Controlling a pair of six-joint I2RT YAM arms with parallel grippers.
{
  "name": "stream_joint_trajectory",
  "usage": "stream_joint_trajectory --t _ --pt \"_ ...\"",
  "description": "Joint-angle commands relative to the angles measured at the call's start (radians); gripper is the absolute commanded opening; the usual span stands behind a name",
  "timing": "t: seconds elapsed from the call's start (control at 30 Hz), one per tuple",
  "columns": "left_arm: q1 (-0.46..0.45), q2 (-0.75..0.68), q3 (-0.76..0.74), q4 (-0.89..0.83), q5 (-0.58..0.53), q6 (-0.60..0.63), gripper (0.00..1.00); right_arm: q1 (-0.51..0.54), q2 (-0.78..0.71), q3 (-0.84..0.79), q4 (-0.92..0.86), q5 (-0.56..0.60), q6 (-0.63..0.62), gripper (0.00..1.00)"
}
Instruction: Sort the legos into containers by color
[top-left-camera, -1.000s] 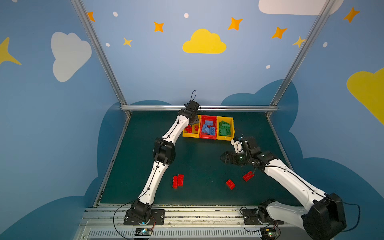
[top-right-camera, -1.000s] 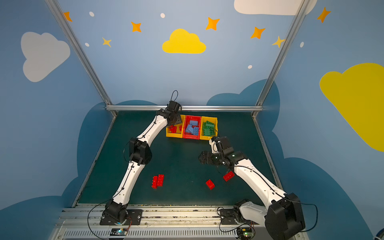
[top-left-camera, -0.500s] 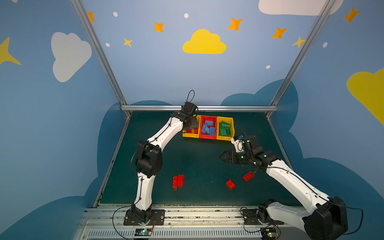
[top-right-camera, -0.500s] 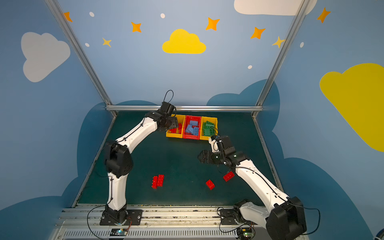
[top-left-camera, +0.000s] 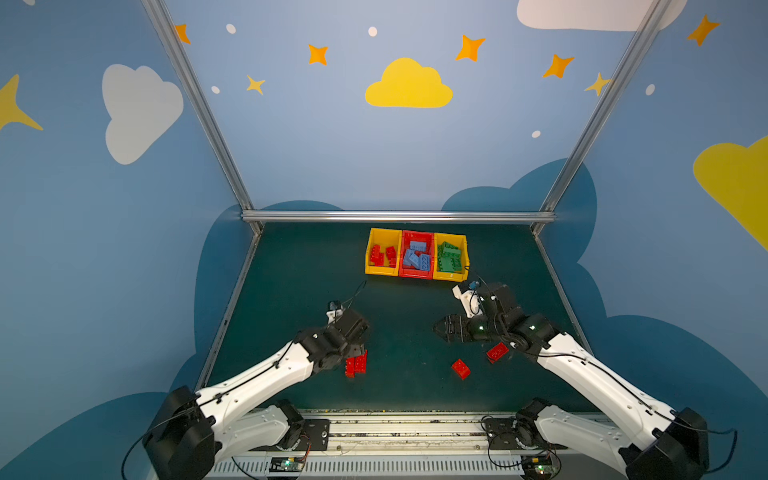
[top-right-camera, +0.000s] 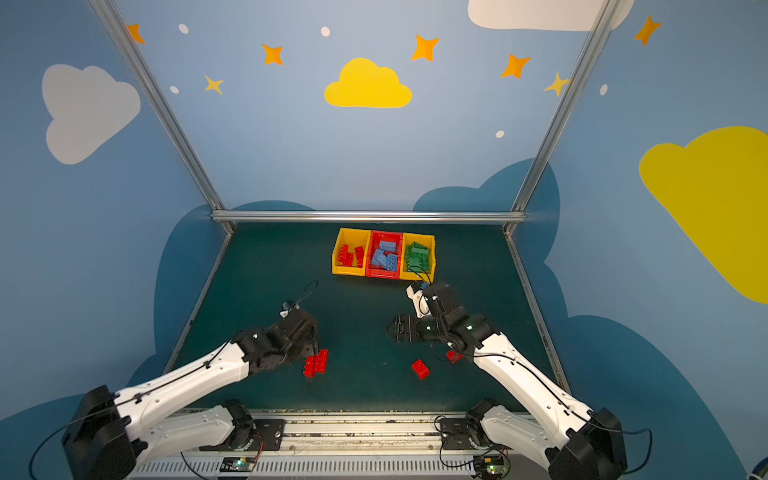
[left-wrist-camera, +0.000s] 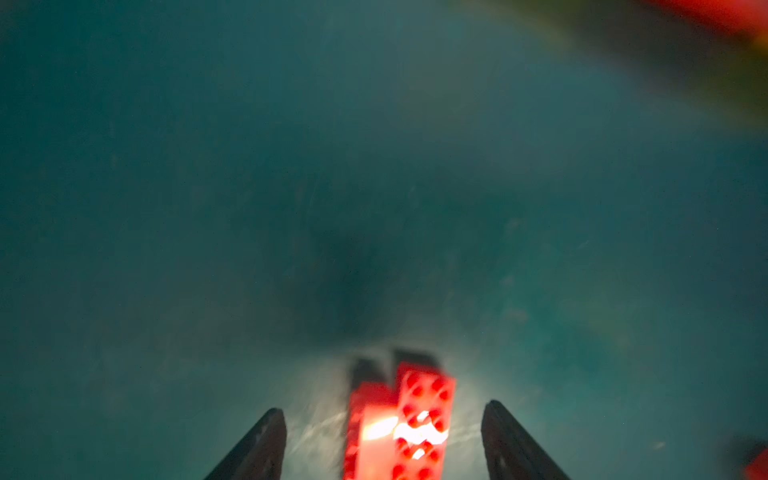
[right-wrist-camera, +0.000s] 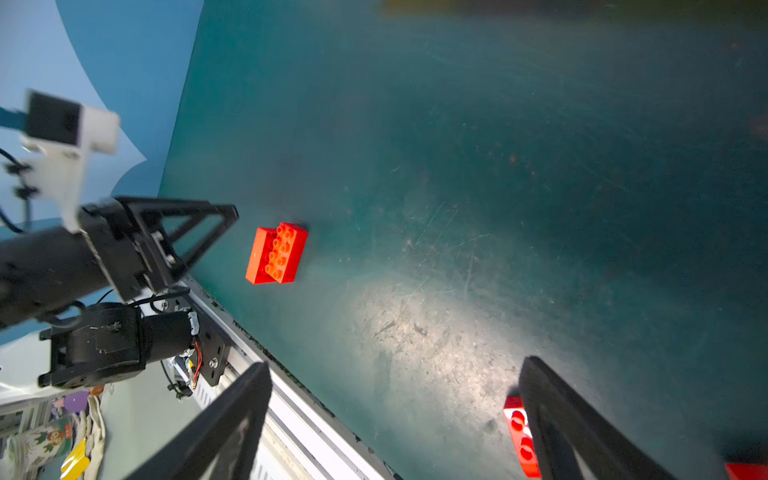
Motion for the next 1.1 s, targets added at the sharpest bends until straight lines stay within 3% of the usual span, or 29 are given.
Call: stream_joint_trajectory --t 0.0,0.83,1.07 --pt "-0.031 -0.065 -0.071 0.008 -0.041 -0.116 0.72 0.028 -0.015 -0.012 -0.015 0.029 0.019 0.91" --pt "-0.063 0.093 -0.166 0.116 -0.008 -0.162 0.67 0.085 -0.031 -0.040 -0.028 0.095 0.049 0.91" --pt "-0.062 0.160 -0.138 0.098 -0.021 -0.199 0.56 0.087 -0.046 -0.048 -0.036 0.105 0.044 0.91"
